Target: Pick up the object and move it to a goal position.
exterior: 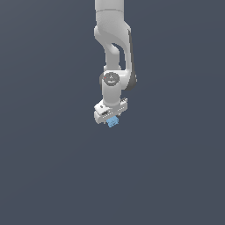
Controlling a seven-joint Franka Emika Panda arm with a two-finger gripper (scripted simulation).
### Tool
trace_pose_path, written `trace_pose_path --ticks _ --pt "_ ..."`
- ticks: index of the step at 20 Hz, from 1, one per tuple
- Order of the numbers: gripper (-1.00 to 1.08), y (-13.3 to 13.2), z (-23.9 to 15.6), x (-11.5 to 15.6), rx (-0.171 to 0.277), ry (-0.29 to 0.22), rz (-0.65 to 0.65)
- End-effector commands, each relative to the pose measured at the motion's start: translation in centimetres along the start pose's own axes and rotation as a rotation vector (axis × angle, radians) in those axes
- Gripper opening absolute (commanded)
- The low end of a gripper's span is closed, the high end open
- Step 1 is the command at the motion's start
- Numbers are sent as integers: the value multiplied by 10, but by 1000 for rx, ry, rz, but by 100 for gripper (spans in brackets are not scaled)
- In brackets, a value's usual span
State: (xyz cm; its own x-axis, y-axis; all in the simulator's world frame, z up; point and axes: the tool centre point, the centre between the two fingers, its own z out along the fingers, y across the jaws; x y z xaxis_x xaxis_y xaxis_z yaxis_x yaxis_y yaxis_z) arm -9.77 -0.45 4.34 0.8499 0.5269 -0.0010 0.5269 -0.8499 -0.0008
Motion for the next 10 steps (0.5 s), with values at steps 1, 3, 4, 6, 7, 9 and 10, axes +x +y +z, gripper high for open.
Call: trace_pose_path --ticks 1,3,4,6,7,9,10 --pt "100 0 4 0 -1 1 0" --pt "-100 0 4 0 -1 1 0" --pt "-100 0 4 0 -1 1 0" --pt "-100 0 4 0 -1 1 0" --pt "-100 0 4 0 -1 1 0" --pt "-100 0 4 0 -1 1 0" --pt "-100 0 4 0 -1 1 0"
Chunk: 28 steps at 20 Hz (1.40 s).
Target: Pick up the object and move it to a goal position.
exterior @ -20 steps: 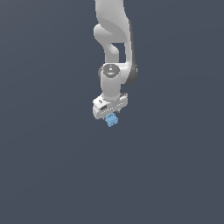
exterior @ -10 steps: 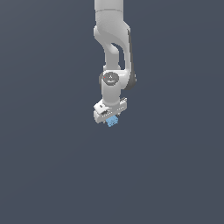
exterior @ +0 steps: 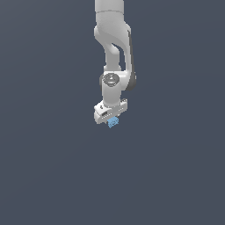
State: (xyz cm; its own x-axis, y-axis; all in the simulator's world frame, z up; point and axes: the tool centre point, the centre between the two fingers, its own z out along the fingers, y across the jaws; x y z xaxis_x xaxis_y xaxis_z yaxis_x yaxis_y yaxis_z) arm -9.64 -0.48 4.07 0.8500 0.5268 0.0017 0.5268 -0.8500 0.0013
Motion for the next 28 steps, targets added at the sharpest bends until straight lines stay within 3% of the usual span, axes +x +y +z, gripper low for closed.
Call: trace_pose_path --ticks 1,14,28 --pt "-100 -1 1 0 1 -2 0" --pt "-100 19 -30 -1 1 -1 0" --pt "-100 88 -144 -4 3 1 -1"
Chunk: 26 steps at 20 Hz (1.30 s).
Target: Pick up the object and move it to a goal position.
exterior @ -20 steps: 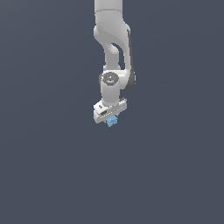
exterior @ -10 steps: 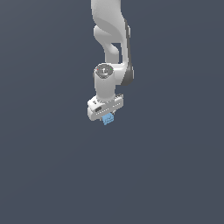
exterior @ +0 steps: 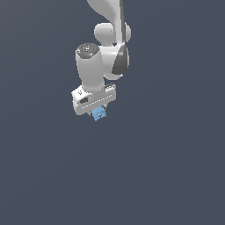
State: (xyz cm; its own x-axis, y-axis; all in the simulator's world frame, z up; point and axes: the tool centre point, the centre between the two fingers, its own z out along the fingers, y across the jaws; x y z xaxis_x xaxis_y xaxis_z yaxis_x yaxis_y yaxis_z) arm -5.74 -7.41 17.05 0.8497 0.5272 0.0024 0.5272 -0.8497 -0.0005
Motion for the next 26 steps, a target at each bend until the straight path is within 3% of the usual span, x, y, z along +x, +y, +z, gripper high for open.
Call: trace_pose_path --ticks 1,13,26 --pt "-100 14 -24 -1 1 0 0" --pt "-100 81 -130 -1 1 -1 -1" --pt "-100 134 -210 1 0 -2 0"
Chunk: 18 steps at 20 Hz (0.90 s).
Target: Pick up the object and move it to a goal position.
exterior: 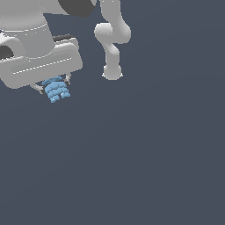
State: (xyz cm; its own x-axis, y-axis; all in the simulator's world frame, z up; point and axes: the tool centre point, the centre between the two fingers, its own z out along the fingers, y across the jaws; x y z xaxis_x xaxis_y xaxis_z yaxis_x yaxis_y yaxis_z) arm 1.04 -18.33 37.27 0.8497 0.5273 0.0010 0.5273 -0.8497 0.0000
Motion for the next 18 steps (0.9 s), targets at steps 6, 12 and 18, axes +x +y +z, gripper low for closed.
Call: trace_pose_path --ticks 6,12,18 --pt "-100 21 -31 1 0 -1 0" --pt "-100 29 -43 2 0 -1 0" --pt "-100 32 -47 3 0 -1 0"
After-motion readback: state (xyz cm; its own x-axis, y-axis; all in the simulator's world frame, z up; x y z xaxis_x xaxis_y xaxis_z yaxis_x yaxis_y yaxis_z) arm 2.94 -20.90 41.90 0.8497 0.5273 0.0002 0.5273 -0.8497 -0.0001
